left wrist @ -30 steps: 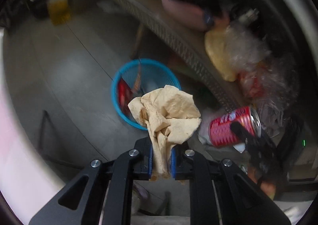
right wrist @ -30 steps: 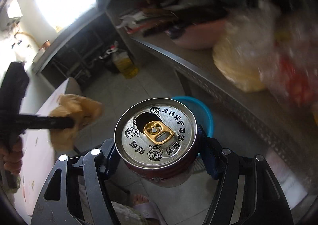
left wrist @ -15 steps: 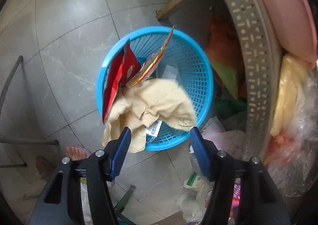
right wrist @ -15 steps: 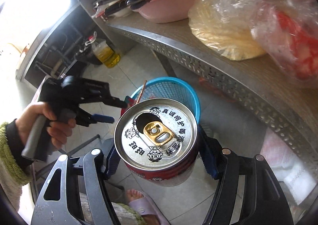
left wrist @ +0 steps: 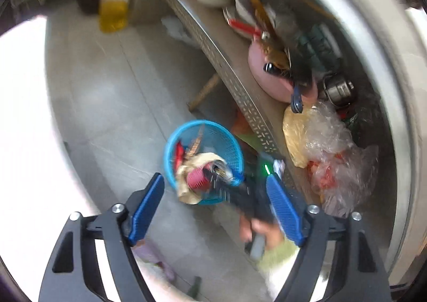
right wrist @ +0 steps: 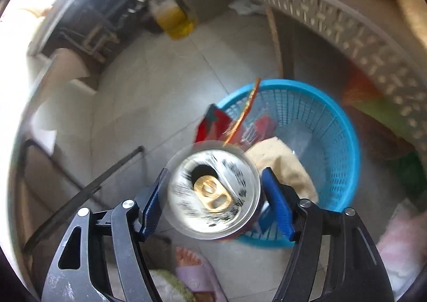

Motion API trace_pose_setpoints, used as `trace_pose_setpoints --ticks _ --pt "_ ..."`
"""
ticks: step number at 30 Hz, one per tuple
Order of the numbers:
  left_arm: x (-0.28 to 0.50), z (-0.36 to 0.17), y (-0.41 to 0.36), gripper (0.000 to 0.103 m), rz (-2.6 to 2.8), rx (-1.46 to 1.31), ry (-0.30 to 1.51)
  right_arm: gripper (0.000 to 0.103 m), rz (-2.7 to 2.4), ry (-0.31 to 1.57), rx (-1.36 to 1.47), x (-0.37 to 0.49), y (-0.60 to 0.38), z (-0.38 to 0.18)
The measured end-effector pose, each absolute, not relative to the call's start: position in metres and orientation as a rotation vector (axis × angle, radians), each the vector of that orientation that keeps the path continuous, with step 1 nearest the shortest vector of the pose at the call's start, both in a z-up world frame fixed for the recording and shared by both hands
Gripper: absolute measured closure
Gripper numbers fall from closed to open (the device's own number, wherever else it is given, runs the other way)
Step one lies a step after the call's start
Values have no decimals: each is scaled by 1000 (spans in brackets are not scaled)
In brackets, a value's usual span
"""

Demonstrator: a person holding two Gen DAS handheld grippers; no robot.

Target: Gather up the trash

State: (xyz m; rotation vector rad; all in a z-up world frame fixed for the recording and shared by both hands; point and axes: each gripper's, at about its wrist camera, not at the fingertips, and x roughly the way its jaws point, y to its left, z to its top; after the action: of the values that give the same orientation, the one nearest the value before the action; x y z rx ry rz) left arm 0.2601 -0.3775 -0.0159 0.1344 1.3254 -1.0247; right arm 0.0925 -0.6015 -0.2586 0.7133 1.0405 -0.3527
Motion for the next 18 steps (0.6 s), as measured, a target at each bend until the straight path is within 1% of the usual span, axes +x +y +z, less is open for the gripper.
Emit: trace_pose_setpoints --ticks 2,4,10,12,14,16,17,18 --pt "250 -4 -340 24 -1012 130 1285 32 -396 1034 761 88 -609 -260" --pt "240 5 -305 23 -1002 115 1247 31 -413 993 791 75 -612 -249" --pt "203 16 -224 19 -932 40 1083 30 -472 929 718 24 -593 -201" --pt "186 19 -204 17 -914 5 1032 30 -474 918 683 3 -578 -183" --pt "170 22 -186 10 -894 -16 971 30 -457 901 643 -18 -559 -159" --pt "151 25 -168 6 -866 -34 897 24 -427 869 577 -38 -535 -131" --pt "142 26 -159 6 -847 -38 869 22 -405 850 537 -47 -520 -116" --pt "132 26 -151 6 -824 -39 845 18 -380 829 500 -52 -505 -100"
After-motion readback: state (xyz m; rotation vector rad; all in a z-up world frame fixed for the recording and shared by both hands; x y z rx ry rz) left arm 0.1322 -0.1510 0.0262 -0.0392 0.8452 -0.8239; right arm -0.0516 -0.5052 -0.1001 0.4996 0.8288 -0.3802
